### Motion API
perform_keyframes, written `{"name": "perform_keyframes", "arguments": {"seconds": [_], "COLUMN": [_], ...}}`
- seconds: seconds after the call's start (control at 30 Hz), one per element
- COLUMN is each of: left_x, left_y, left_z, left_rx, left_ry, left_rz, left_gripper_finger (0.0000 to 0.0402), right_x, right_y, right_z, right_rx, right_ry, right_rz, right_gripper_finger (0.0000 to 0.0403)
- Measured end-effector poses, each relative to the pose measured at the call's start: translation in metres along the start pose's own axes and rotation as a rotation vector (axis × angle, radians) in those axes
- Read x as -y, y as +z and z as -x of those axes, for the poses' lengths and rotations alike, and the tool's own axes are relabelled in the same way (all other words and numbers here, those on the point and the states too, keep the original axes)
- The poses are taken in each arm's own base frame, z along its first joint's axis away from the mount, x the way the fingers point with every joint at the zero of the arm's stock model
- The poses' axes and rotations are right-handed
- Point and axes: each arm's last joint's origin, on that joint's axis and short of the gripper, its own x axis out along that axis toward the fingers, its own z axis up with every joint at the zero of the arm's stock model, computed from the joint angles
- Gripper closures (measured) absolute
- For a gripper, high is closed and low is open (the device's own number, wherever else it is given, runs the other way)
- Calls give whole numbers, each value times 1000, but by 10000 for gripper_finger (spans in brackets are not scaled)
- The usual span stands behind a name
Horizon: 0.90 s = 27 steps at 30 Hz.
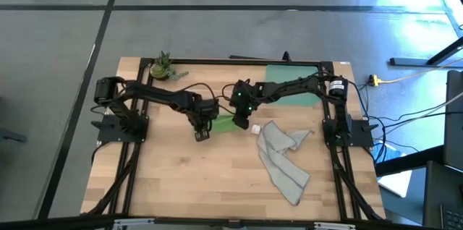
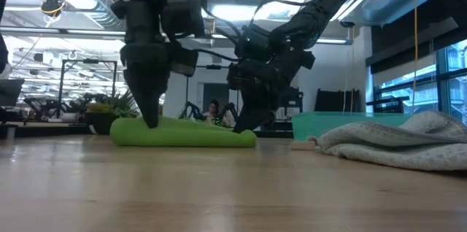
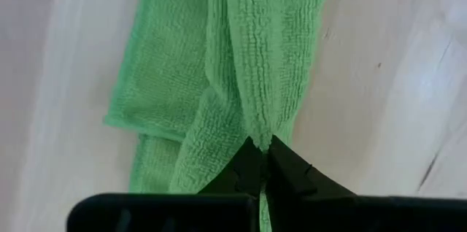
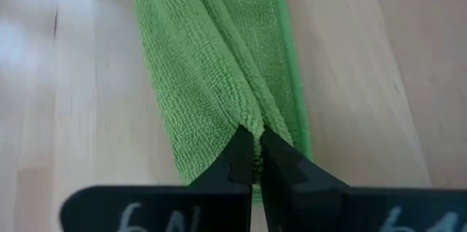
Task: Roll microfiber towels into tight, uniform cylinder then place into a basket
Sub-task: Roll the green microfiber towel
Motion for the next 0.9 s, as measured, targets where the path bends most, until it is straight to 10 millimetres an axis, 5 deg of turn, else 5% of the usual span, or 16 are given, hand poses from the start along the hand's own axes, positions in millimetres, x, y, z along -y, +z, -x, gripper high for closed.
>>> {"name": "perform_keyframes", "arguments": {"seconds": [0.43, 0.6, 0.9], "left_x": [-32, -51, -63], "left_y": [8, 9, 11], "left_z": [10, 12, 2], "left_rx": [25, 30, 5], "left_ry": [-184, -166, -109], "left_rz": [89, 261, 298], "left_gripper_finger": [401, 399, 397], "right_x": [-1, -5, -7], "right_y": [-2, -3, -3], "right_z": [-1, -2, -3], "right_rx": [-18, -23, -25], "right_ry": [-22, -22, -20], "right_rz": [20, 29, 39], "right_gripper_finger": [395, 395, 395]}}
